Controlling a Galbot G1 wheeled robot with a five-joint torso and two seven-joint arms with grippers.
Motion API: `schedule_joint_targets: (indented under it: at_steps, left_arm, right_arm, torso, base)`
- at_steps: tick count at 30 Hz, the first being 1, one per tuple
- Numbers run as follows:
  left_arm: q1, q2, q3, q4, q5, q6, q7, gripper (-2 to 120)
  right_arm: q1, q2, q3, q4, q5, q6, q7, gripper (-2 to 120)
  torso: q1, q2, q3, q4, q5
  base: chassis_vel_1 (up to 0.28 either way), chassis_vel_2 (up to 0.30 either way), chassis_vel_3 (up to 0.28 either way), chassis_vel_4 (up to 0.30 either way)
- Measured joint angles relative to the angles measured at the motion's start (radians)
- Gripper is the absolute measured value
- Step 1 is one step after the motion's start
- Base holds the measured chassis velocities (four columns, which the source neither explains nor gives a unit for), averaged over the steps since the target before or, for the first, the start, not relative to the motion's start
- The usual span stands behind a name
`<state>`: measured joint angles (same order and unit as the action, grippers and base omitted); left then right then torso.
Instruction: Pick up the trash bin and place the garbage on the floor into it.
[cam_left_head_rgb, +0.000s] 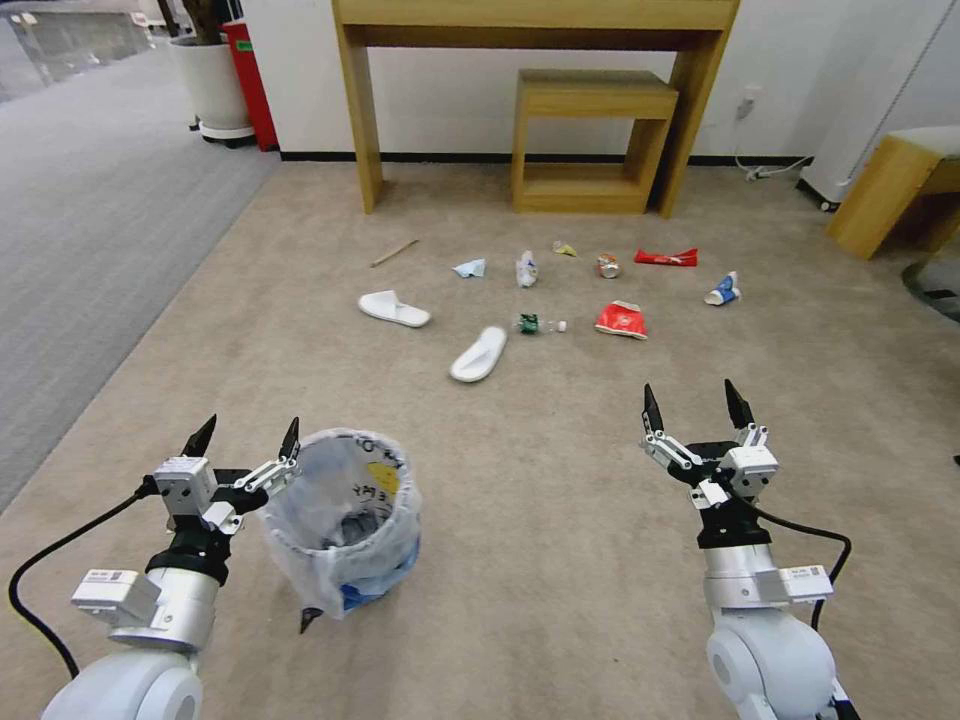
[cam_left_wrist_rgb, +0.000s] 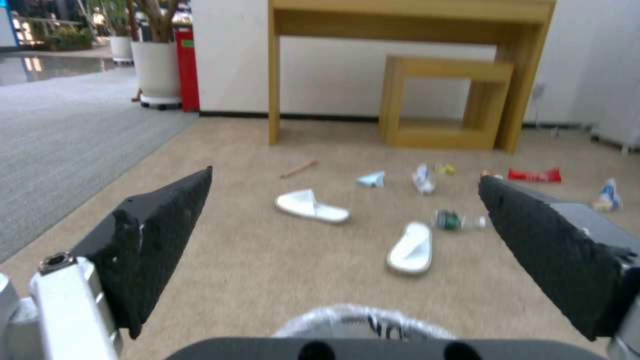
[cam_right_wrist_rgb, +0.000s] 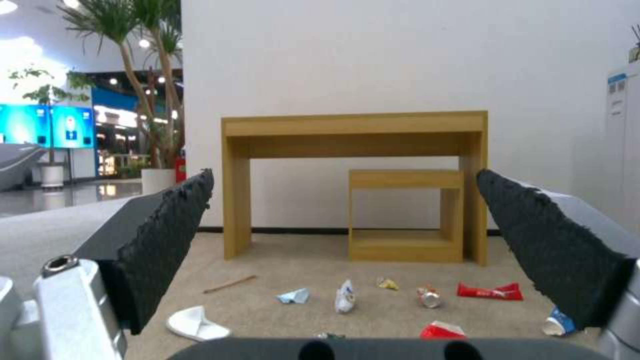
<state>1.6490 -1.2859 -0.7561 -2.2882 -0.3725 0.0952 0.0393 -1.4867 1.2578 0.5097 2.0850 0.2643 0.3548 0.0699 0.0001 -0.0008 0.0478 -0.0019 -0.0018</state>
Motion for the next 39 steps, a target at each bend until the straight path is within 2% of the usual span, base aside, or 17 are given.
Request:
schedule_joint_targets:
  at_steps: [5,7,8,10,11,12,14,15,16,17,19,21,23,29,33,35,39]
  left_arm:
    - [-0.021,0.067,0.004,0.012,-0.024,0.058,-0.036,100]
    - [-0.047,0.126,-0.007,0.021,-0.083,0.133,-0.075,100]
    - [-0.047,0.126,-0.007,0.021,-0.083,0.133,-0.075,100]
    - [-0.078,0.18,-0.016,0.004,-0.184,0.262,-0.133,100]
    - [-0.098,0.209,-0.02,-0.004,-0.261,0.357,-0.183,100]
    - [-0.098,0.209,-0.02,-0.004,-0.261,0.357,-0.183,100]
    - [-0.135,0.258,-0.023,-0.008,-0.393,0.499,-0.283,100]
    - [-0.144,0.27,-0.024,-0.009,-0.423,0.529,-0.308,100]
    - [-0.17,0.309,-0.024,-0.008,-0.524,0.614,-0.385,100]
    - [-0.17,0.309,-0.024,-0.008,-0.524,0.614,-0.385,100]
    - [-0.199,0.362,-0.017,0.007,-0.641,0.652,-0.468,100]
    - [-0.207,0.382,-0.012,0.022,-0.654,0.656,-0.478,100]
    - [-0.224,0.42,0.002,0.058,-0.656,0.656,-0.481,100]
    - [-0.237,0.466,0.038,0.127,-0.635,0.654,-0.48,100]
    - [-0.267,0.487,0.104,0.194,-0.624,0.65,-0.484,100]
    - [-0.302,0.5,0.166,0.245,-0.621,0.648,-0.494,100]
    - [-0.338,0.503,0.215,0.28,-0.624,0.645,-0.504,100]
  right_arm:
    - [0.001,-0.006,-0.001,0.006,0.009,-0.007,0.003,100]
    - [0.001,-0.009,-0.002,0.009,0.018,-0.016,0.008,100]
    - [0.001,-0.009,-0.002,0.009,0.018,-0.016,0.008,100]
    - [0.0,-0.011,-0.002,0.009,0.012,-0.018,0.007,100]
    - [-0.001,-0.012,-0.002,0.008,0.009,-0.018,0.006,100]
    - [-0.001,-0.012,-0.002,0.008,0.009,-0.018,0.006,100]
    - [-0.004,-0.013,-0.003,0.007,0.005,-0.019,0.005,100]
    - [-0.004,-0.013,-0.003,0.007,0.004,-0.019,0.004,100]
    - [-0.004,-0.013,-0.004,0.006,0.003,-0.02,0.003,100]
    - [-0.004,-0.013,-0.004,0.006,0.003,-0.02,0.003,100]
    - [-0.004,-0.013,-0.004,0.005,0.0,-0.021,0.002,100]
    - [-0.004,-0.013,-0.004,0.003,-0.002,-0.021,0.0,100]
    - [-0.004,-0.013,-0.004,-0.003,-0.003,-0.021,-0.003,100]
    - [0.019,-0.016,-0.023,-0.028,-0.003,-0.02,-0.013,100]
    - [0.031,-0.013,-0.03,-0.036,-0.003,-0.02,-0.016,100]
    - [0.034,-0.013,-0.031,-0.041,-0.004,-0.022,-0.018,100]
    - [0.035,-0.012,-0.03,-0.053,-0.006,-0.022,-0.02,100]
  torso:
    - [0.0,0.0,0.0,-0.0003,0.0]
    - [0.0,0.0,0.0,-0.0004,-0.0002]
    - [0.0,0.0,0.0,-0.0004,-0.0002]
    - [0.0,0.0,0.0,-0.0002,-0.0005]
    - [0.0,0.0,0.0,-0.0001,-0.0004]
    - [0.0,0.0,0.0,-0.0001,-0.0004]
    - [0.0,0.0,0.0,-0.0002,-0.0008]
    - [0.0,0.0,0.0,-0.0003,-0.0007]
    - [0.0,0.0,0.0,-0.0003,-0.0002]
    - [0.0,0.0,0.0,-0.0003,-0.0002]
    - [0.0,0.0,0.0,-0.0003,-0.0003]
    - [0.0,0.0,0.0,-0.0002,-0.0003]
    - [0.0,0.0,0.0,-0.0002,-0.0005]
    - [0.0,0.0,0.0,-0.0001,-0.0003]
    - [0.0,0.0,0.0,-0.0001,-0.0004]
    - [0.0,0.0,0.0,-0.0002,-0.0004]
    - [0.0,0.0,0.0,-0.0002,-0.0003]
  base:
    - [-0.049,-0.054,0.038,0.045]
    - [0.0,0.0,0.0,0.0]
    - [0.0,0.0,0.0,0.0]
    - [0.0,0.0,0.0,0.0]
    - [0.0,0.0,0.0,0.0]
    - [0.0,0.0,0.0,0.0]
    - [0.0,0.0,0.0,0.0]
    - [0.0,0.0,0.0,0.0]
    - [0.0,0.0,0.0,0.0]
    - [0.0,0.0,0.0,0.0]
    - [0.0,0.0,0.0,0.0]
    - [0.0,0.0,0.0,0.0]
    - [0.0,0.0,0.0,0.0]
    - [0.0,0.0,0.0,0.0]
    - [0.0,0.0,0.0,0.0]
    - [0.0,0.0,0.0,0.0]
    - [0.0,0.0,0.0,0.0]
